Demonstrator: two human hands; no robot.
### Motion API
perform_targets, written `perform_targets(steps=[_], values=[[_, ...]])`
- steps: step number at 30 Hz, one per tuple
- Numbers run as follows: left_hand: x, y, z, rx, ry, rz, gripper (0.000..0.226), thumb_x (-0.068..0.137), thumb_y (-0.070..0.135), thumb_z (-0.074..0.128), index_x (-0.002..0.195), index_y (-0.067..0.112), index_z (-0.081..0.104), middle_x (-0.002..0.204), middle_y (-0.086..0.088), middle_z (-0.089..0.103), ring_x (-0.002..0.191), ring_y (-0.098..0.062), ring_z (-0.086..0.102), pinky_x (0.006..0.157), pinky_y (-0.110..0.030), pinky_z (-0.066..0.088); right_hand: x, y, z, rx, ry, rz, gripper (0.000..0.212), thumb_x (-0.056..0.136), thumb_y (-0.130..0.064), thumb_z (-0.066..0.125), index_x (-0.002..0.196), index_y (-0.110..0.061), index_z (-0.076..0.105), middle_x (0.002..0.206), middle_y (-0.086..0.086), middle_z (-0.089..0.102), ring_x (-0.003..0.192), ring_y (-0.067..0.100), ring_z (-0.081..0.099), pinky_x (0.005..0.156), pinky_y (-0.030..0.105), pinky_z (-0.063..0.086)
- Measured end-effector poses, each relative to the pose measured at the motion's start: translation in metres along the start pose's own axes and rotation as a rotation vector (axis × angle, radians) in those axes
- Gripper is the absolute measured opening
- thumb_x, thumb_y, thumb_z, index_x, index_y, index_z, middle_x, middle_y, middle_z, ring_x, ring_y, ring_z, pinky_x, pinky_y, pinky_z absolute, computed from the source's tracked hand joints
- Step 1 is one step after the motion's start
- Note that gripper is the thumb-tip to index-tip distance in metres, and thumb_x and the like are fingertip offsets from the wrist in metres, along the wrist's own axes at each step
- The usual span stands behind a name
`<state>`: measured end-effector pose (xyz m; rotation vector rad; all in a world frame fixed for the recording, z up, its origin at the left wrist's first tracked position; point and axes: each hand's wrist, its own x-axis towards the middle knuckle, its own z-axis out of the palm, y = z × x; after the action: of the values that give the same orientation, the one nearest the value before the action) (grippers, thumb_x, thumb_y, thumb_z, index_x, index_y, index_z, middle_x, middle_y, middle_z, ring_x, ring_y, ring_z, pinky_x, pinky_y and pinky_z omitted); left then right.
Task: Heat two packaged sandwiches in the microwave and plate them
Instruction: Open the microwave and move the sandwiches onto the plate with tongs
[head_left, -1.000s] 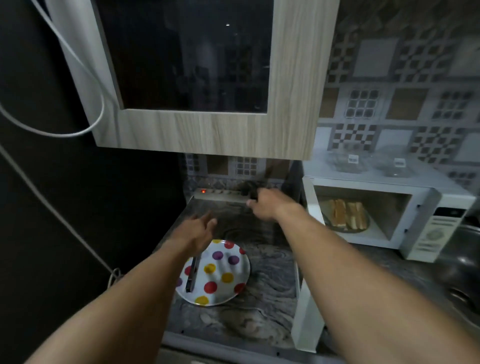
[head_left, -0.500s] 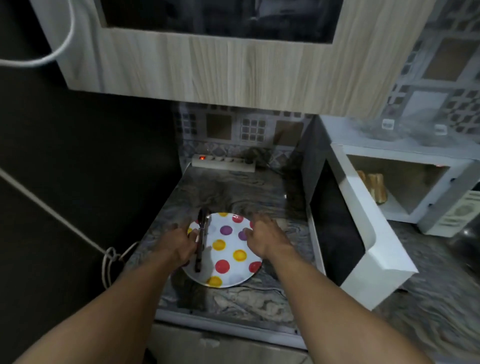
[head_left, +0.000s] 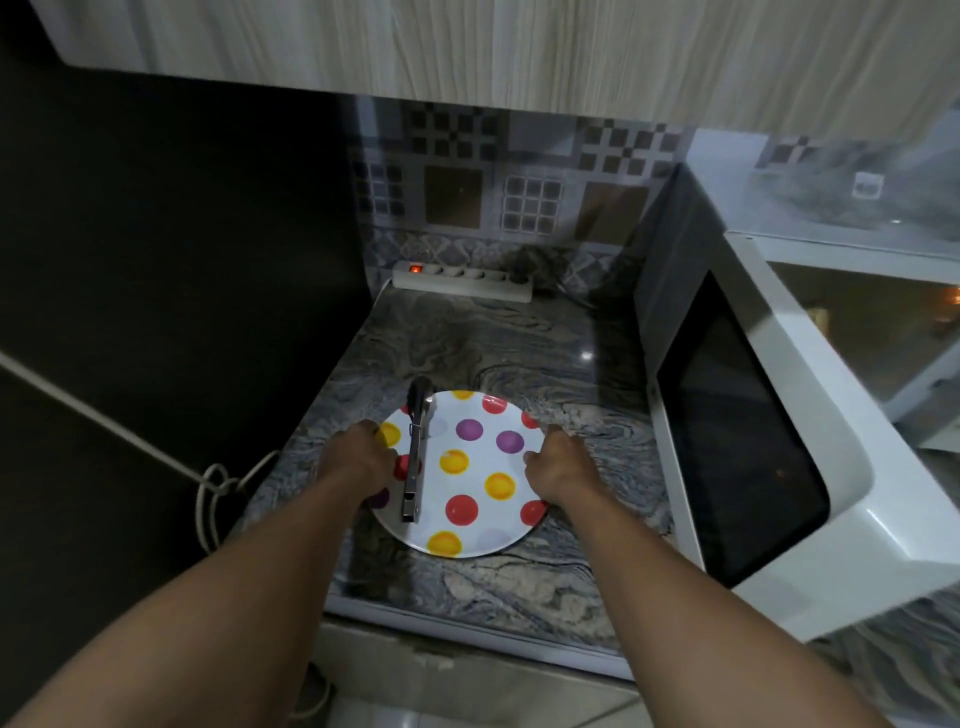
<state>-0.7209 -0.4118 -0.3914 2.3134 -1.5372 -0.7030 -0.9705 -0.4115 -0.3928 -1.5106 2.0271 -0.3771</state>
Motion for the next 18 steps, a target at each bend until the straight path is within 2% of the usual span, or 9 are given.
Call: perform_targets(steps=[3,7,10,13,15,18], values=[[-0.001,0.002,0.003,-0.068,-0.038,-0.025,0.025,0.078,0.021,0.071,0.103,0.019,0.069,0.106,-0.013,0.070,0.100,-0.034,0.064,0.082,-0.035,0.052,0.002,0.006,0.005,0.053,0.009,0.025,0.040,0.089,-0.024,0.065,0.127,-0.011,0.062,0.128,0.017,0.063,0.116,0.034,0.060,0.094,0.033,0.050],[0.006,0.000,0.006,-0.170,-0.063,-0.034,0.022,0.079,0.014,0.072,0.101,0.015,0.072,0.101,-0.012,0.072,0.096,-0.032,0.065,0.081,-0.034,0.051,0.005,0.013,0.009,0.135,0.021,0.022,0.042,0.087,-0.021,0.068,0.127,-0.011,0.060,0.125,0.014,0.065,0.117,0.033,0.058,0.095,0.034,0.050],[0.028,-0.012,0.015,-0.282,-0.077,-0.068,0.019,0.076,0.012,0.070,0.095,0.013,0.069,0.096,-0.014,0.072,0.093,-0.033,0.066,0.086,-0.042,0.055,0.006,0.013,0.007,0.237,0.023,0.021,0.042,0.089,-0.015,0.068,0.128,-0.008,0.054,0.124,0.013,0.065,0.112,0.032,0.062,0.088,0.031,0.050],[0.058,-0.033,0.033,-0.390,-0.103,-0.026,0.027,0.062,0.020,0.067,0.088,0.011,0.068,0.091,-0.017,0.071,0.087,-0.035,0.068,0.080,-0.051,0.058,0.002,0.014,0.006,0.329,0.015,0.006,0.044,0.092,-0.013,0.066,0.132,-0.009,0.049,0.124,0.012,0.064,0.113,0.032,0.062,0.088,0.032,0.049],[0.044,-0.026,0.021,-0.479,-0.106,-0.016,0.031,0.066,0.014,0.068,0.097,0.012,0.068,0.097,-0.017,0.070,0.090,-0.036,0.067,0.080,-0.050,0.058,-0.001,0.015,0.006,0.416,0.000,-0.010,0.045,0.093,-0.012,0.066,0.135,-0.010,0.048,0.125,0.010,0.065,0.113,0.030,0.062,0.091,0.035,0.052],[0.005,-0.004,-0.007,-0.653,-0.105,-0.060,0.036,0.083,-0.006,0.062,0.114,0.012,0.064,0.110,-0.016,0.066,0.099,-0.035,0.064,0.084,-0.047,0.056,-0.008,0.014,0.003,0.523,-0.011,-0.038,0.047,0.092,-0.012,0.068,0.136,-0.013,0.050,0.123,0.007,0.067,0.110,0.026,0.063,0.092,0.036,0.053]])
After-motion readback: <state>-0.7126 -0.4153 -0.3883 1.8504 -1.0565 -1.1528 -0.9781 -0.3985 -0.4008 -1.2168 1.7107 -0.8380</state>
